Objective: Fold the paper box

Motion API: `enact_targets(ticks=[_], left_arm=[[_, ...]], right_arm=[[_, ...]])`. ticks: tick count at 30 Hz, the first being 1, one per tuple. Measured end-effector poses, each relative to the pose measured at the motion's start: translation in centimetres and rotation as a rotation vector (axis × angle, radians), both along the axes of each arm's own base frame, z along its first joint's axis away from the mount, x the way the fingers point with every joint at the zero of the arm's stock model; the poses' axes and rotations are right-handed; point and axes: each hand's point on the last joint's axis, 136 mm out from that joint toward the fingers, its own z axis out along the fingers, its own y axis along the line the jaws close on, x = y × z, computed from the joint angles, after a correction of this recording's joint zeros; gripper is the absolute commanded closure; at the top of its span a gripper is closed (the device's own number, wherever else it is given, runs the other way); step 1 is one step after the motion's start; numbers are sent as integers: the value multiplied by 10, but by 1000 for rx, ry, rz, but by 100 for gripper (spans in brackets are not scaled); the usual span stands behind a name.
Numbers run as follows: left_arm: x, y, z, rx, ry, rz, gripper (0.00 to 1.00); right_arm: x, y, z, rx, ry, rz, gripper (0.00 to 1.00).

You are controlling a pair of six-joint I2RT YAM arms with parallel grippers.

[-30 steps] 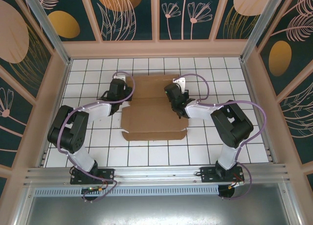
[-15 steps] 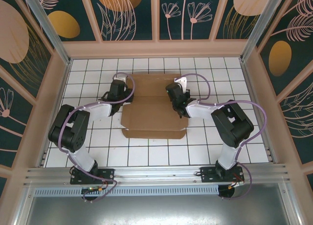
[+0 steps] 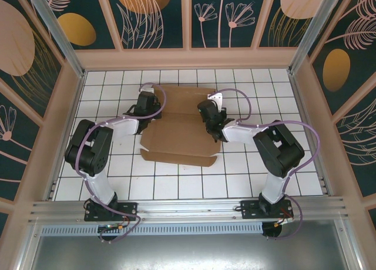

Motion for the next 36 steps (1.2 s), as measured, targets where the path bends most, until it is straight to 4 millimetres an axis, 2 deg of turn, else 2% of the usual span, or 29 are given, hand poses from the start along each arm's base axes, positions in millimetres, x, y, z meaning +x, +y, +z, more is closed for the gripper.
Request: enact_targets(ticks=[4, 8, 10, 13, 17, 22, 29, 34, 36], left_arm=[[1, 4, -1, 16, 1, 38, 99], [0, 6, -1, -2, -3, 66, 68], [-7, 10, -4, -20, -8, 74, 62], [-29, 12, 0, -70, -25, 53, 59], [-51, 4, 31, -180, -126, -16, 58], [-62, -1, 73, -282, -258, -68, 57], [-79, -4, 102, -358, -329, -111, 60], [-83, -2, 142, -426, -421, -113, 38], [-78, -2, 152, -440, -437, -103, 35]], right_arm=[[-1, 5, 4, -3, -2, 5, 100], [0, 6, 7, -6, -7, -1, 100], [-1, 3, 7, -10, -14, -14, 100], [-6, -2, 5, -8, -39, -7, 100], [-18, -11, 12, 11, -107, 14, 100], [-18, -18, 32, 2, -213, 15, 100], [-20, -23, 42, -19, -297, 20, 100], [-18, -24, 42, -17, -330, 23, 100], [-18, -24, 37, -20, -325, 25, 100]])
